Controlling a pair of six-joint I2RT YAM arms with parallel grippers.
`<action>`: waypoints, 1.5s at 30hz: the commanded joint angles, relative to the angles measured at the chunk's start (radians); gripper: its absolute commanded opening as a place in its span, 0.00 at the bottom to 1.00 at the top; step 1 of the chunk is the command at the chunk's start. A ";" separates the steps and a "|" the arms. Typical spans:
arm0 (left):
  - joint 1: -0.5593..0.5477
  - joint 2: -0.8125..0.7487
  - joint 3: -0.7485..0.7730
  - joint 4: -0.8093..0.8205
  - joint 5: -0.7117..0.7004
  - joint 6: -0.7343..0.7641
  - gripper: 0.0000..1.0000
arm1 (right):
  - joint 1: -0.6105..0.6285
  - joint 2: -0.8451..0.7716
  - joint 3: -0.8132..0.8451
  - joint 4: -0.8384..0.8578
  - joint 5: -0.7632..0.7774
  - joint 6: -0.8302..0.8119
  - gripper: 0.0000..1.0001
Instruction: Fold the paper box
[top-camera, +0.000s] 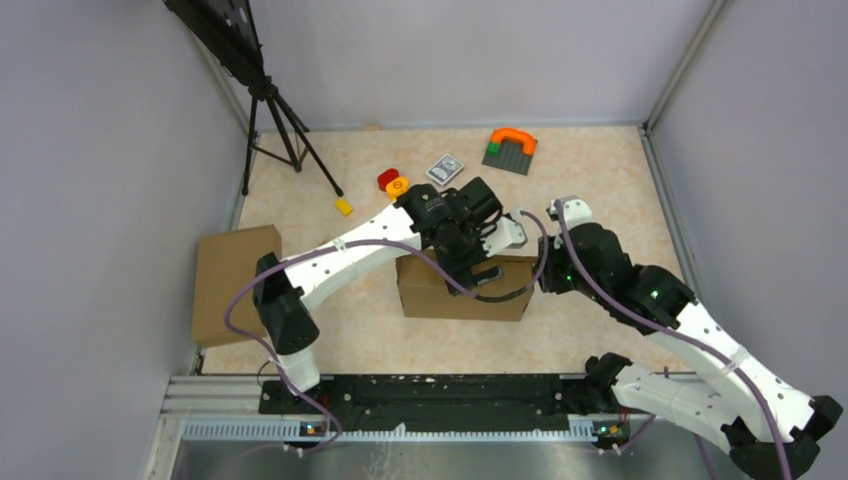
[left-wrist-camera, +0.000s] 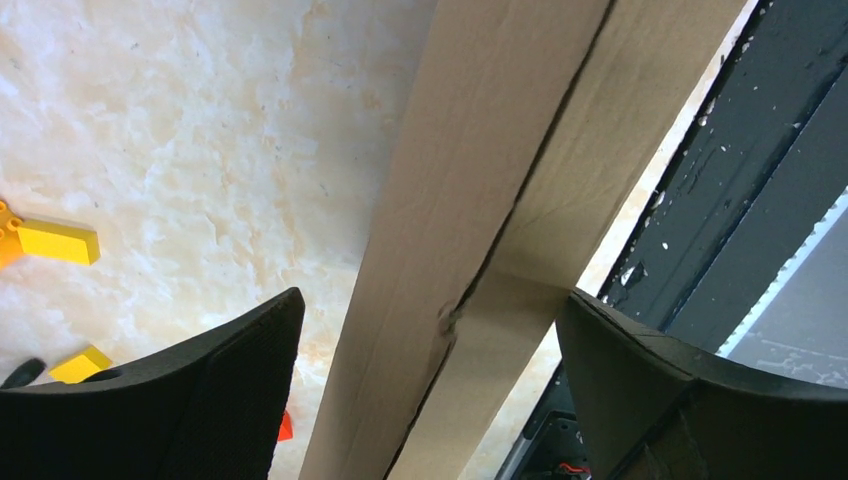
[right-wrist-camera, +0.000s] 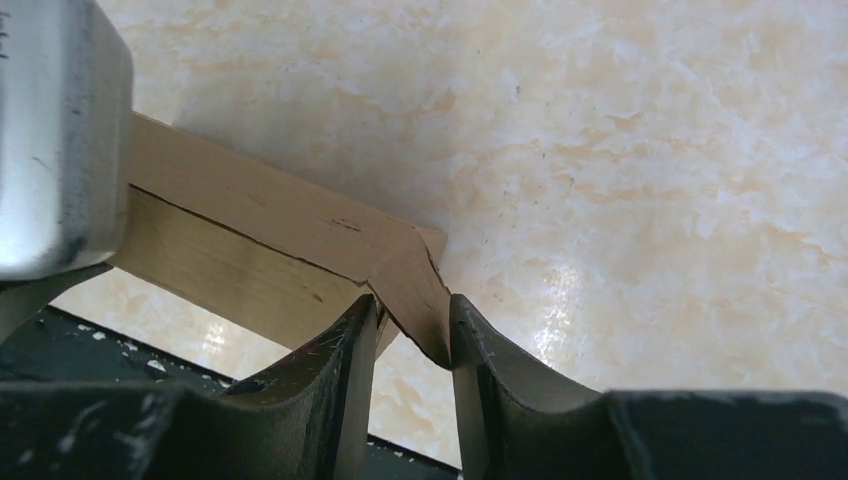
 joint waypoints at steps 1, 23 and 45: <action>0.016 -0.085 -0.033 -0.002 0.006 -0.021 0.93 | 0.003 -0.023 0.029 0.019 -0.003 0.021 0.32; 0.041 -0.077 -0.070 -0.043 0.108 -0.026 0.64 | 0.003 0.013 0.039 -0.026 -0.039 0.097 0.31; 0.041 -0.155 -0.144 -0.066 -0.016 -0.027 0.52 | 0.000 0.009 0.051 0.187 -0.063 -0.420 0.72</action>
